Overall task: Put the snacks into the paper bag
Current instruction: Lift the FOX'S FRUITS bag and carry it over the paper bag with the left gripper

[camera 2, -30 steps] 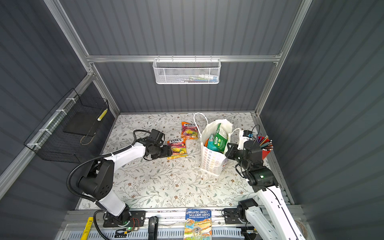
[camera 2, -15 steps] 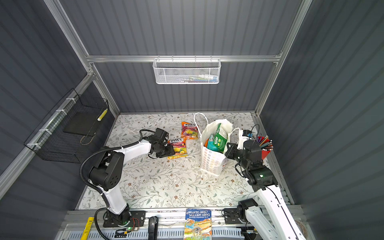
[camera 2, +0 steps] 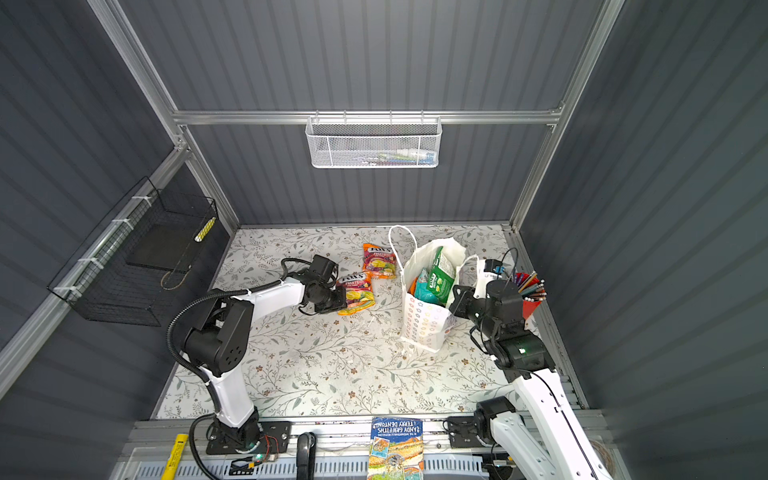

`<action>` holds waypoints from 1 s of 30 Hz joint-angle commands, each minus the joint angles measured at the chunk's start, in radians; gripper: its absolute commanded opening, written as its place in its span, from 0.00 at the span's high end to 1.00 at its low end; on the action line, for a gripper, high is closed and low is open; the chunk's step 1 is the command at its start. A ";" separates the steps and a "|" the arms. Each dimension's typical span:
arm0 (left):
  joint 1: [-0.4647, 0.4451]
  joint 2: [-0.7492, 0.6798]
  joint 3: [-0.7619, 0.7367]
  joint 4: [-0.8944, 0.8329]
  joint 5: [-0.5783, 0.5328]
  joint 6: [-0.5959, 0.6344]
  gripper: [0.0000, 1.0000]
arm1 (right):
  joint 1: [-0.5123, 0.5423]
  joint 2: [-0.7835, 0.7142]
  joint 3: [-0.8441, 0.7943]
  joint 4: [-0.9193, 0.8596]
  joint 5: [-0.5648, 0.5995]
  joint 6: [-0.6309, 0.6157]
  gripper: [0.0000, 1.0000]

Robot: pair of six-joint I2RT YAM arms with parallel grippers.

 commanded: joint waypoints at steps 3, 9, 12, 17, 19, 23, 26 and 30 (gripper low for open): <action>0.010 -0.126 -0.029 -0.029 0.021 -0.012 1.00 | 0.008 -0.003 0.007 -0.012 -0.020 -0.012 1.00; 0.008 -0.282 -0.058 -0.050 0.031 -0.025 1.00 | 0.009 -0.009 0.011 -0.018 -0.019 -0.015 1.00; 0.007 -0.384 -0.058 -0.075 0.026 -0.025 1.00 | 0.011 -0.017 0.020 -0.029 -0.019 -0.018 1.00; -0.053 -0.522 0.033 -0.171 -0.041 0.008 1.00 | 0.017 -0.042 0.029 -0.042 0.006 -0.034 1.00; -0.118 -0.555 0.093 -0.212 -0.113 0.028 1.00 | 0.017 -0.050 0.035 -0.051 0.013 -0.037 1.00; -0.220 -0.577 0.222 -0.282 -0.197 0.058 1.00 | 0.018 -0.068 0.036 -0.059 0.037 -0.042 1.00; -0.258 -0.578 0.319 -0.298 -0.210 0.074 1.00 | 0.018 -0.068 0.036 -0.063 0.048 -0.045 1.00; -0.313 -0.554 0.434 -0.308 -0.214 0.094 1.00 | 0.018 -0.062 0.036 -0.063 0.050 -0.045 1.00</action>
